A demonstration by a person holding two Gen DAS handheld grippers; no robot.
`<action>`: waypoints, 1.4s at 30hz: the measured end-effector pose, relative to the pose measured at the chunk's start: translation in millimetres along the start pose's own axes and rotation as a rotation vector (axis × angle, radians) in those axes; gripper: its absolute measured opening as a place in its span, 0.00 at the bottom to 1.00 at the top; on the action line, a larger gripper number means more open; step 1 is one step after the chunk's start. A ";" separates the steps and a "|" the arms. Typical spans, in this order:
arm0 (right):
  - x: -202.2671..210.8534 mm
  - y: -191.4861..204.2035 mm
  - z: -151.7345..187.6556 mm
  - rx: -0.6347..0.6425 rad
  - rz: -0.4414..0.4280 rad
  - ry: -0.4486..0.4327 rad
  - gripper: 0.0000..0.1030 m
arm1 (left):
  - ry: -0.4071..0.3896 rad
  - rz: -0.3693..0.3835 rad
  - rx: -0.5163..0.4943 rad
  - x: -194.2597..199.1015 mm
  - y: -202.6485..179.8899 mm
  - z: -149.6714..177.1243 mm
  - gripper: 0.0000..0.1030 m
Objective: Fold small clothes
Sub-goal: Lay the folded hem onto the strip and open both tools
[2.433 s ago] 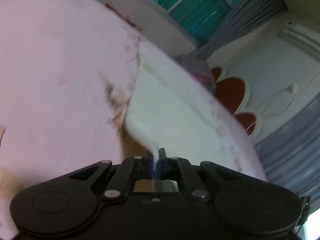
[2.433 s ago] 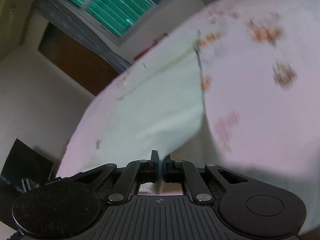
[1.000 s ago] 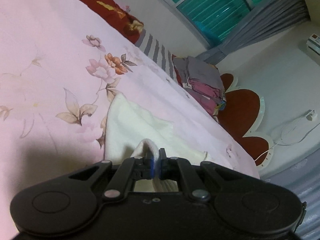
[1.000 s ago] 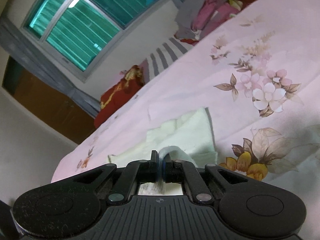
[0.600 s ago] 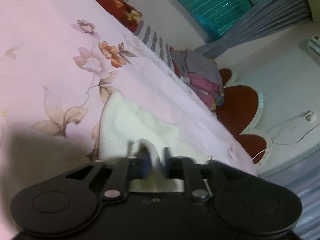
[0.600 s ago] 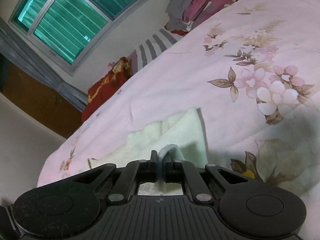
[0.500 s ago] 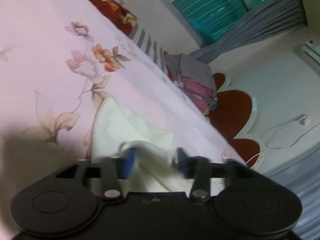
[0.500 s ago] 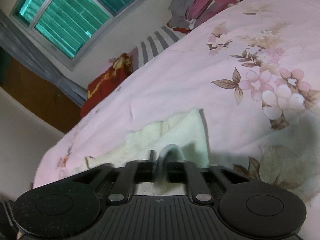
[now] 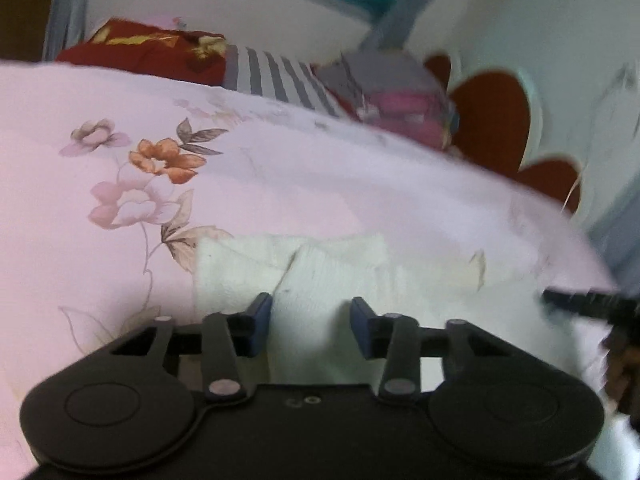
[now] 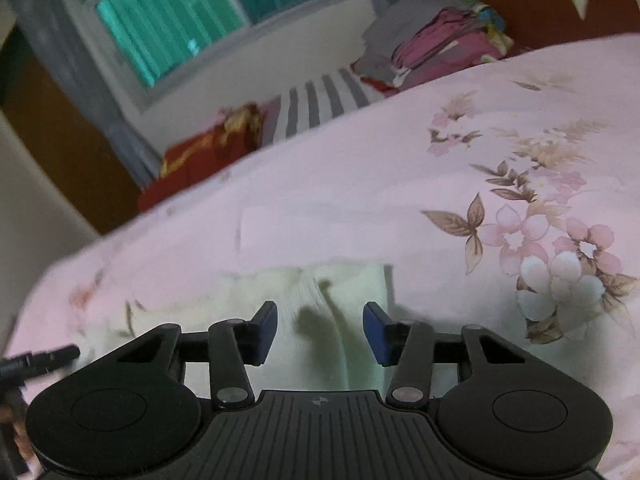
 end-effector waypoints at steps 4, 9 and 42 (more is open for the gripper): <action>-13.2 9.3 11.9 0.109 0.037 0.044 0.29 | 0.001 -0.004 0.002 -1.8 2.1 -1.1 0.02; -0.6 9.1 6.8 0.118 0.044 -0.058 0.02 | -0.171 -0.022 0.000 25.4 7.7 -8.2 0.02; -33.3 104.3 57.9 0.398 0.072 -0.005 0.52 | -0.084 -0.203 -0.201 -12.3 -91.3 33.7 0.73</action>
Point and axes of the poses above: each gripper's, at about its wrist camera, not at the fingertips, and x roughly against the way its jaws point, y to its left, z to its underside, the point moved 7 cm from there along -x, roughly the way its jaws point
